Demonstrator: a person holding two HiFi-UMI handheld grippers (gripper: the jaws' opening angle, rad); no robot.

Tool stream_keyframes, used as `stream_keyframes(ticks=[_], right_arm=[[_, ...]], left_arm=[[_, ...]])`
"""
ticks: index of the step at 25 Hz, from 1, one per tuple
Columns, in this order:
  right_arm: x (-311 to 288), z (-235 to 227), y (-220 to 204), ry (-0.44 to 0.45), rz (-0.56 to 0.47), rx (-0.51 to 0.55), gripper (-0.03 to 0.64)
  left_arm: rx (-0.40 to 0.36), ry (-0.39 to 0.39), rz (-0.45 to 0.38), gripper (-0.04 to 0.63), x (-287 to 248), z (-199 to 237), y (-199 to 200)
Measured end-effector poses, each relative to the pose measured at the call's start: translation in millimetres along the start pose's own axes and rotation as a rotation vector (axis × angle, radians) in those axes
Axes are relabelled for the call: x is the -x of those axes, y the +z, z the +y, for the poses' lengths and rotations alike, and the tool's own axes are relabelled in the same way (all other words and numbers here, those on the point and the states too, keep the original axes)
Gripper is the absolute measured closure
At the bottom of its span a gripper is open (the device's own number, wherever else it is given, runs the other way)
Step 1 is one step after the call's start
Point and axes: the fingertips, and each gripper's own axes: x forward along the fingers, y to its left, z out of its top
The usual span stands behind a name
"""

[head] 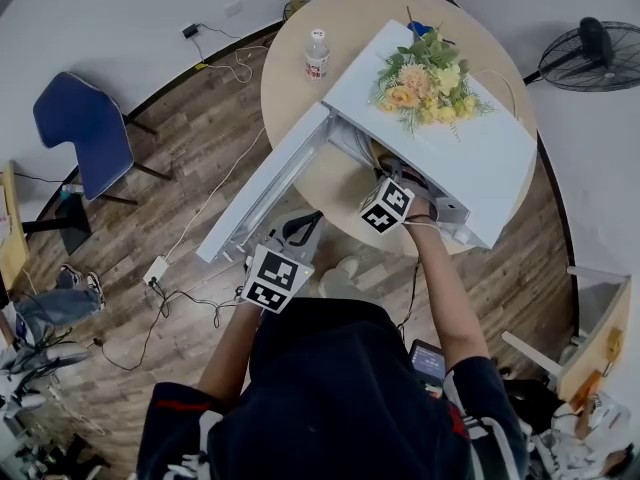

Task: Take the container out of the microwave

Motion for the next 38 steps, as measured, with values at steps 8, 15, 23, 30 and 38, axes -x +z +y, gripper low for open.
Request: stream_keyframes(ticks=[8, 15, 23, 30, 38], right_arm=[[5.9, 10.7, -1.7, 0.04, 0.001, 0.013, 0.574], [26.1, 22.7, 8.8, 0.069, -0.039, 0.028, 0.589], [56.6, 40.7, 20.2, 0.104, -0.055, 0.045, 0.589], [79.0, 66.3, 19.1, 0.137, -0.035, 0.069, 0.589], [100.7, 88.6, 19.4, 0.14, -0.032, 0.075, 0.589]], left_arm=[[-0.008, -0.019, -0.005, 0.58, -1.5, -3.9, 3.9], [-0.033, -0.011, -0.021, 0.58, 3.5, -2.5, 12.6], [-0.051, 0.007, -0.05, 0.58, 15.5, 1.7, 22.0], [-0.071, -0.01, -0.076, 0.58, 22.7, -5.0, 28.6], [-0.108, -0.041, -0.088, 0.58, 25.8, -15.2, 32.3]])
